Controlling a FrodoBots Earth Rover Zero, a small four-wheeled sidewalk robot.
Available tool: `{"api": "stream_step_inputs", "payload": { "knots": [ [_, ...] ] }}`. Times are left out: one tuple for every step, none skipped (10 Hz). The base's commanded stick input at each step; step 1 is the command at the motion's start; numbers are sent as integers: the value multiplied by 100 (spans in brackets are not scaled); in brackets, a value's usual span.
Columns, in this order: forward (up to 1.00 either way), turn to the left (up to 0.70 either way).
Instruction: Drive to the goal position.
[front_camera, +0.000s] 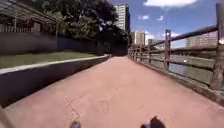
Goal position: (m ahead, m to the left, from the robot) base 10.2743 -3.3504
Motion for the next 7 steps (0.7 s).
{"api": "stream_step_inputs", "payload": {
  "knots": [
    [100, -40],
    [100, -27],
    [100, 0],
    [100, 0],
    [100, 0],
    [100, 0],
    [100, 0]
  ]
}}
